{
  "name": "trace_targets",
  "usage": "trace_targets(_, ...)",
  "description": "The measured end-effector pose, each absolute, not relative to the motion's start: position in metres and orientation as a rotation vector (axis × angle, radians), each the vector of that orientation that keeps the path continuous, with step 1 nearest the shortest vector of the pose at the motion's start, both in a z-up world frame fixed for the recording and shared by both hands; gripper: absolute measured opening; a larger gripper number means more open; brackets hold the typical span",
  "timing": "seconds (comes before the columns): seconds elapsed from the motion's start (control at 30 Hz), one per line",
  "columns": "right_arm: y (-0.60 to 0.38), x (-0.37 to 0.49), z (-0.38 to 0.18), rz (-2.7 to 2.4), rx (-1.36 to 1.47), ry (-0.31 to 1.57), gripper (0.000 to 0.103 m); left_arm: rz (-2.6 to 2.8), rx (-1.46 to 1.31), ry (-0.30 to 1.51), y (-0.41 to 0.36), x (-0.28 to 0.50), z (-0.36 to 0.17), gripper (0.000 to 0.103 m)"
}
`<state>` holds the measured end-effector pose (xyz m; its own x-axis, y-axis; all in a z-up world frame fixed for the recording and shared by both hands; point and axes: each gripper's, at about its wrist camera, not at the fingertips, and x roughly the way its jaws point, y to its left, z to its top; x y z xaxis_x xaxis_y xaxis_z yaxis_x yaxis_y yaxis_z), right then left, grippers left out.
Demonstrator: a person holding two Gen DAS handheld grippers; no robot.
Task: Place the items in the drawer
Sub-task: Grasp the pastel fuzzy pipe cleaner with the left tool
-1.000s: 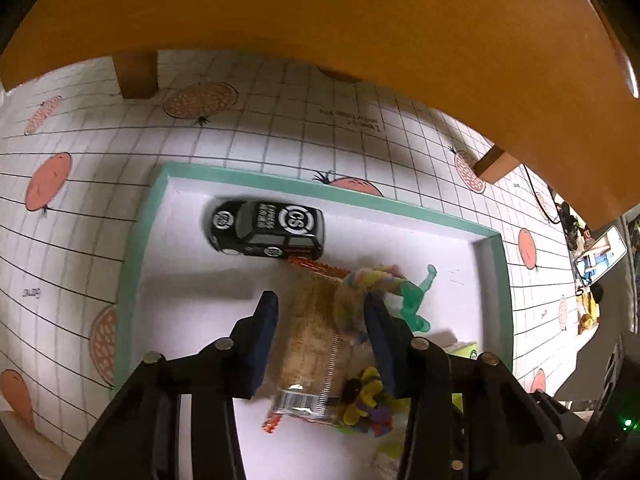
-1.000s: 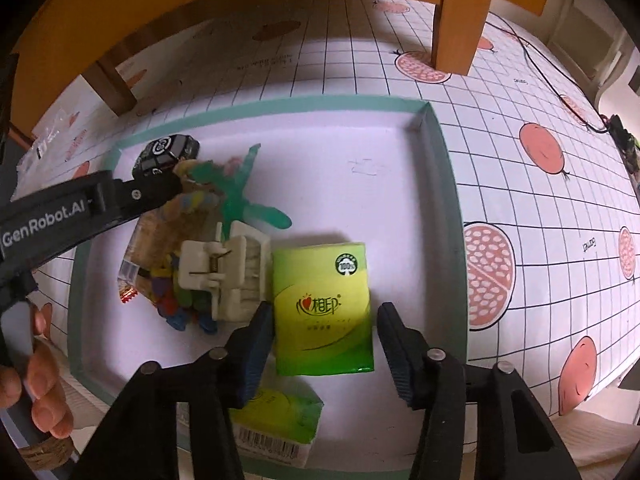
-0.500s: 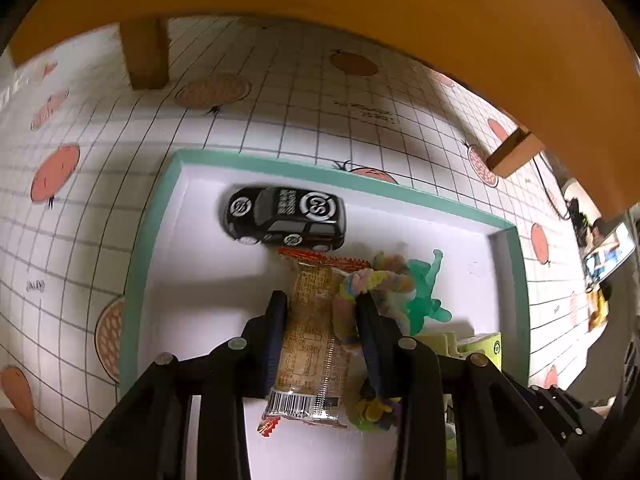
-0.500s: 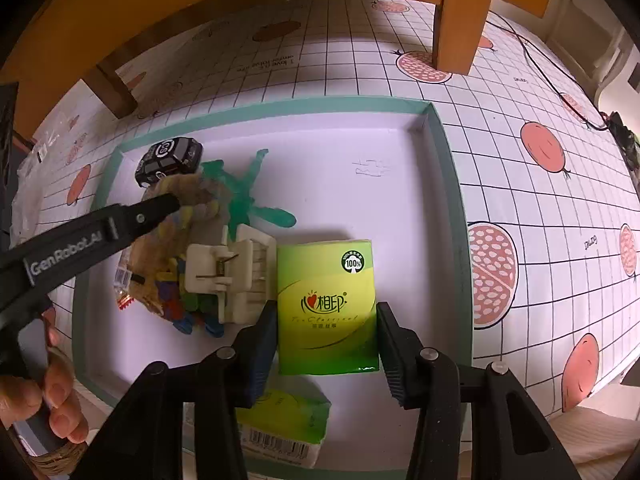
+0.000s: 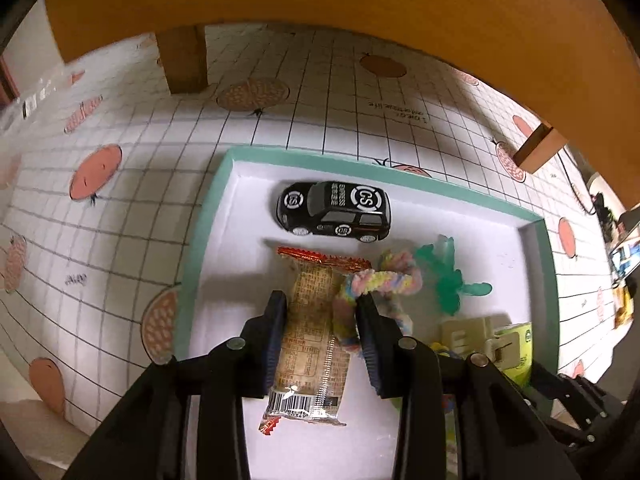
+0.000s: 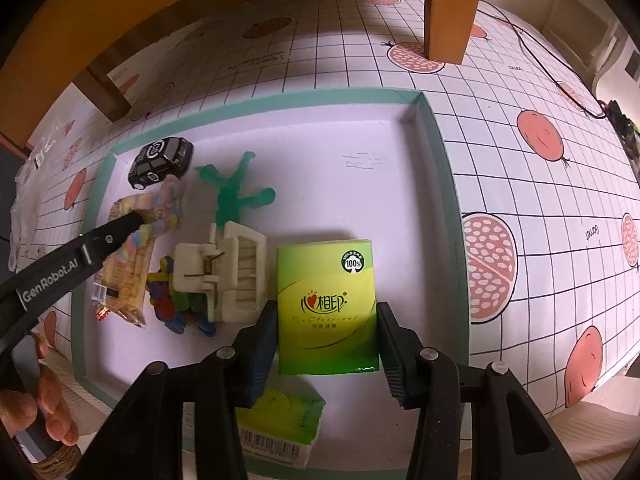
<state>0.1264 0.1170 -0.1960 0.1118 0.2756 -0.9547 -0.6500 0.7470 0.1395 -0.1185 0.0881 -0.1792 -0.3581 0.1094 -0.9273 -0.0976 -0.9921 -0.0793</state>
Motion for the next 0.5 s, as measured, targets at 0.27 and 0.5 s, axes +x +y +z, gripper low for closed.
trace_targets(0.27, 0.115, 0.126, -0.195, 0.696, -0.344, 1.294, 0.050, 2.532, -1.593, 0.233, 0.109, -0.119, -0.172, 0.046)
trace_targets(0.5, 0.116, 0.127, -0.195, 0.692, -0.340, 1.295, 0.050, 2.516, -1.526, 0.376, 0.124, -0.118, -0.175, 0.042)
